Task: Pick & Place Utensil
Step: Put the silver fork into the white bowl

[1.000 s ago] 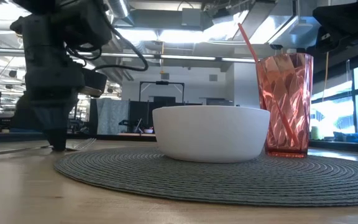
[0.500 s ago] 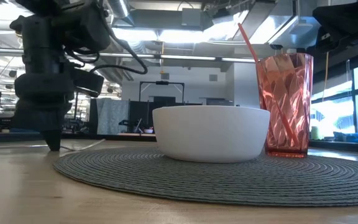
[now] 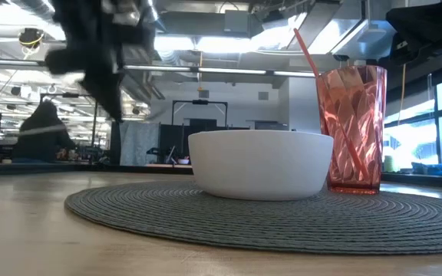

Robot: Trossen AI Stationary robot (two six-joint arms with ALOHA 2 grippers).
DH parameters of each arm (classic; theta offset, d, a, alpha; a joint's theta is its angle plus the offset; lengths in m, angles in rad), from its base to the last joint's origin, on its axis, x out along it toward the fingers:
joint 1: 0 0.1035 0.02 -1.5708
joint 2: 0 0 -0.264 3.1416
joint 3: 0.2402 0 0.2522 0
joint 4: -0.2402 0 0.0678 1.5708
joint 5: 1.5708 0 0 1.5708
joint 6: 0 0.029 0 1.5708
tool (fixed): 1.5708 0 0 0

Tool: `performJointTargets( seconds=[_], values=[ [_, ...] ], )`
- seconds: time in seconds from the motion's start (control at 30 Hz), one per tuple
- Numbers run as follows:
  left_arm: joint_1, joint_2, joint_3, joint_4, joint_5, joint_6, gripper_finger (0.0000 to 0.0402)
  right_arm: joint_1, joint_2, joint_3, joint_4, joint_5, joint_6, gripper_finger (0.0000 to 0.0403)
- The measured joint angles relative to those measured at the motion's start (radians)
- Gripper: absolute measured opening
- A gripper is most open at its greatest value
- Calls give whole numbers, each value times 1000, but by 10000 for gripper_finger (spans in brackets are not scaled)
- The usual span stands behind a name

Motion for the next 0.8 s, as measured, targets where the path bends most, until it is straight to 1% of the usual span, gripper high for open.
performJointTargets(
  seconds=[0.1, 0.17, 0.23, 0.3, 0.37, 0.47, 0.53, 0.67, 0.8],
  values=[
    [-24, 12, 62, -21, -54, 72, 5, 0, 0, 0, 0, 0, 0, 21],
    [-31, 35, 113, -6, -110, 150, 4, 0, 0, 0, 0, 0, 0, 21],
    [-38, 68, 158, -8, -161, 273, 4, 0, 0, 0, 0, 0, 0, 21],
    [-41, 123, 208, 0, -187, 410, 4, 0, 0, 0, 0, 0, 0, 21],
    [-39, 190, 269, 1, -225, 553, 4, 0, 0, 0, 0, 0, 0, 21],
    [-36, 303, 359, 24, -329, 764, 4, 0, 0, 0, 0, 0, 1, 21],
    [-36, 377, 422, 28, -375, 898, 4, 0, 0, 0, 0, 0, 1, 21],
    [-36, 486, 533, 33, -390, 1138, 7, 0, 0, 0, 0, 0, 0, 21],
    [-28, 541, 601, 71, -411, 1315, 7, 0, 0, 0, 0, 0, 2, 21]
  ],
)
